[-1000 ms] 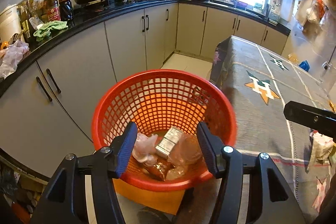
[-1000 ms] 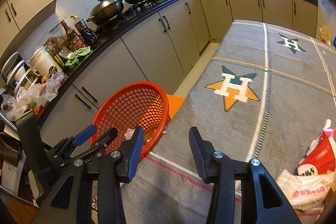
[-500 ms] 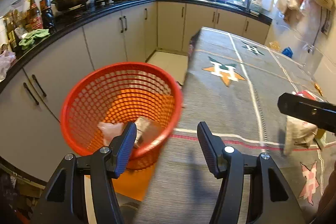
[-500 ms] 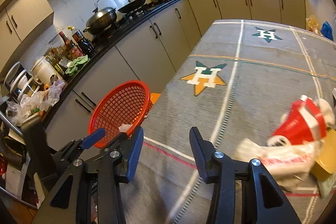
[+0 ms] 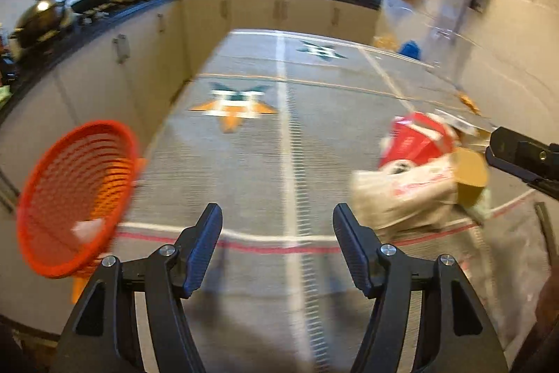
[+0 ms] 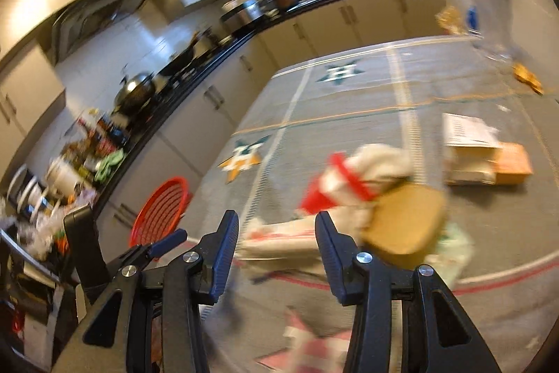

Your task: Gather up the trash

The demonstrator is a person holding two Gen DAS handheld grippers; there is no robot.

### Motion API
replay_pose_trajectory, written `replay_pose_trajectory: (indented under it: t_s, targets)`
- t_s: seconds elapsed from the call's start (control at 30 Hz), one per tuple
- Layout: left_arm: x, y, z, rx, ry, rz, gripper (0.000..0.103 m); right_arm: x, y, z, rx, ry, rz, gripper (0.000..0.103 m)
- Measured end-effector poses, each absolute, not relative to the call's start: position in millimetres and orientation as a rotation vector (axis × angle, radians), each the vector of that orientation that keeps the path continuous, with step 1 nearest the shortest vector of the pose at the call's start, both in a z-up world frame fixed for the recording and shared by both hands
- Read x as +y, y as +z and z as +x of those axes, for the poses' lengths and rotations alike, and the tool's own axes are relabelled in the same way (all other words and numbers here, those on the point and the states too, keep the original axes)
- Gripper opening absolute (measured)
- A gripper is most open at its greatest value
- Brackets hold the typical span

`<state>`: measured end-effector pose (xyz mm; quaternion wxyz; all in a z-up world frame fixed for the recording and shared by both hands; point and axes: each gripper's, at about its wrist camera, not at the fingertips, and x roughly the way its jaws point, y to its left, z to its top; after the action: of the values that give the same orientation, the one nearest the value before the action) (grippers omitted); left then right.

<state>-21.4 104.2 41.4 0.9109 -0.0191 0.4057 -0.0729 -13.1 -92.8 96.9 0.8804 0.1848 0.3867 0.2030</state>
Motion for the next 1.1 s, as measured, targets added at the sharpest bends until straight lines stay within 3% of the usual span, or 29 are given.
replay_pose_trajectory:
  t_s: [0.37, 0.8, 0.93, 1.1]
  targets:
    - [67, 32, 13, 0.867, -0.255, -0.112, 0.065, -184, 74, -12, 0.808, 0.277, 0.523, 0.05]
    - [0, 49, -60, 0.796, -0.599, 0.177, 0.065, -207, 52, -4, 0.842, 0.24, 0.569, 0.049]
    - [-12, 58, -75, 0.752, -0.677, 0.249, 0.075, -216, 51, -7, 0.832, 0.232, 0.578, 0.049]
    - [-40, 55, -91, 0.718, -0.754, 0.378, 0.075, -234, 51, -13, 0.814, 0.217, 0.607, 0.049]
